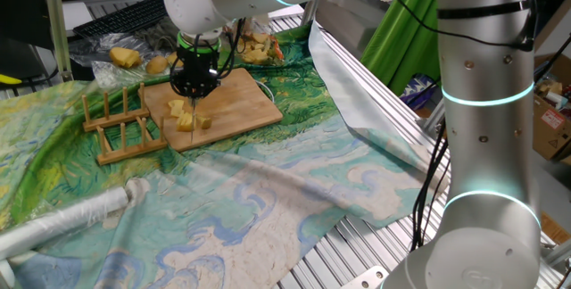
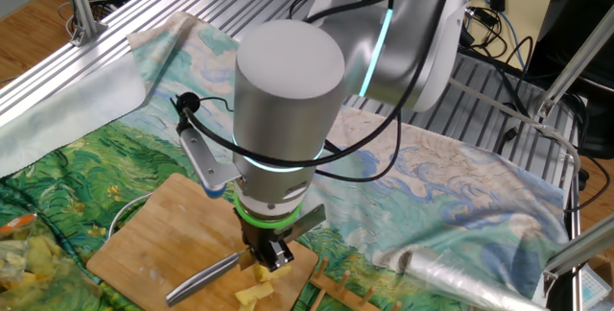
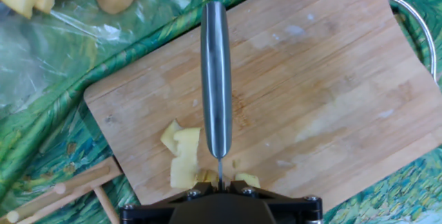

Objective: Chop the potatoes

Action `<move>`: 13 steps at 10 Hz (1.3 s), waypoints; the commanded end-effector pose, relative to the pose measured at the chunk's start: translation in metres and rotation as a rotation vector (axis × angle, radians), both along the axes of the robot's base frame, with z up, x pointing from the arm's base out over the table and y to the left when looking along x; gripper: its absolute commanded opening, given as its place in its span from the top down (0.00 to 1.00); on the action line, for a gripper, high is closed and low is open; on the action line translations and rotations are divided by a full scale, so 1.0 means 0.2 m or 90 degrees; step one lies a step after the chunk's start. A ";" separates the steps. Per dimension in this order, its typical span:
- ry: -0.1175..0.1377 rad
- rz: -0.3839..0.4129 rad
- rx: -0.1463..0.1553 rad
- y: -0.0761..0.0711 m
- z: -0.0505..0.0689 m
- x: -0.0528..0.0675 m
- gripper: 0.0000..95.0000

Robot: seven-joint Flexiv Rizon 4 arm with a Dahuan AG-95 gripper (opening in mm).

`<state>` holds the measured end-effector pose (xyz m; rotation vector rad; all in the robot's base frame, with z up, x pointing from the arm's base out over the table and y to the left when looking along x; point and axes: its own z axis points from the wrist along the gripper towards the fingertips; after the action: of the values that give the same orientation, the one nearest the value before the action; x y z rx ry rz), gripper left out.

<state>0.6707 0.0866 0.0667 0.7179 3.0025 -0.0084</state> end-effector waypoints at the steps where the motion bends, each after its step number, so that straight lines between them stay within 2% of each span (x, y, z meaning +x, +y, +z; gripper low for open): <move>1: -0.004 -0.004 0.008 0.01 -0.03 0.01 1.00; 2: -0.014 -0.007 0.009 0.03 -0.09 0.02 1.00; 4: -0.028 -0.002 -0.001 0.06 -0.19 0.03 1.00; 5: -0.027 -0.001 -0.006 0.06 -0.20 0.03 1.00; 8: -0.029 -0.005 -0.003 0.06 -0.20 0.02 1.00; 12: -0.006 0.008 -0.006 0.03 -0.11 0.02 1.00; 13: -0.004 0.013 -0.011 0.02 -0.09 0.02 1.00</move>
<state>0.6754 0.0921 0.0471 0.6807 3.0092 -0.0232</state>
